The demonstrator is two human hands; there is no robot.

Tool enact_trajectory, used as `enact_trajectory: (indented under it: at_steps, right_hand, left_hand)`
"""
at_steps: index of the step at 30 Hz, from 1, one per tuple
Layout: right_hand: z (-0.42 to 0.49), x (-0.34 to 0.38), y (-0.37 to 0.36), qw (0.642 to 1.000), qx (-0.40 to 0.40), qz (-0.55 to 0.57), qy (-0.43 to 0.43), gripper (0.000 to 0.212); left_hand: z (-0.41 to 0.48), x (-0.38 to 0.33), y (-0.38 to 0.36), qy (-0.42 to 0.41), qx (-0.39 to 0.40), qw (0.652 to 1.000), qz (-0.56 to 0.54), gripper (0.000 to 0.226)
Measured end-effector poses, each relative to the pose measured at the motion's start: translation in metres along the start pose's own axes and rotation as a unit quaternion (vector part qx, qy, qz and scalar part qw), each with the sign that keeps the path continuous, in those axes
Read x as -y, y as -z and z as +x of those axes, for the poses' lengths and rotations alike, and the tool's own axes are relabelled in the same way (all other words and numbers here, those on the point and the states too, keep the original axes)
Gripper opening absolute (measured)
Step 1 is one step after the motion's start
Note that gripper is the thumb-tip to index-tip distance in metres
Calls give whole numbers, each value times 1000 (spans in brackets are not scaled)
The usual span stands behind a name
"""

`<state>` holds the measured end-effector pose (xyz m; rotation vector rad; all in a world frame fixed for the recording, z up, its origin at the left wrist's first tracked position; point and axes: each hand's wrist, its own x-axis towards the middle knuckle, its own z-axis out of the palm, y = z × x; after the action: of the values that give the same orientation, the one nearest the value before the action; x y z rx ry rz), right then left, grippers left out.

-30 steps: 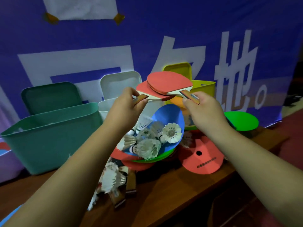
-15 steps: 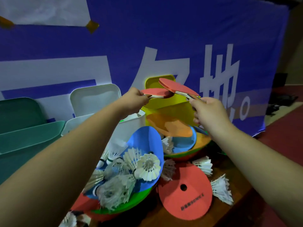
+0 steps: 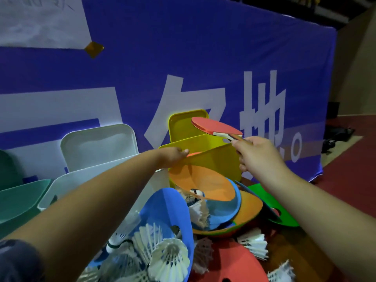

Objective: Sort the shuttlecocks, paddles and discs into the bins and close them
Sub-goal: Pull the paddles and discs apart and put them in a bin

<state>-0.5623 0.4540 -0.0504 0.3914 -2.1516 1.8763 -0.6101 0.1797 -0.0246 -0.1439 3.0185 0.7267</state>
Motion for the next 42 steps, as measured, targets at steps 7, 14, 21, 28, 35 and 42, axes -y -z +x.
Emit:
enact_trajectory:
  at_steps: [7,14,21,28,35,42]
  right_hand:
    - [39,-2,-27,995,-19,-99,-21,26]
    - [85,-6,-58,990,-6,-139,-20,32]
    - [103,-6,-84,987,19,-160,-21,48]
    - [99,-10,-103,969,131,-198,-67,56]
    - [75,2,-92,984,93,-142,-51,46]
    - [30,20,-73,985,106,-139,-9,37]
  left_hand:
    - [-1,1,-4,9,60,998,31,76]
    - [9,7,-9,-2,31,995,92,75]
    - [17,10,-10,-1,24,993,113,71]
    - [22,14,-10,0,22,993,119,74]
    - [13,6,-12,22,11,996,90,77]
    - [-26,-10,17,18,16,998,64,71]
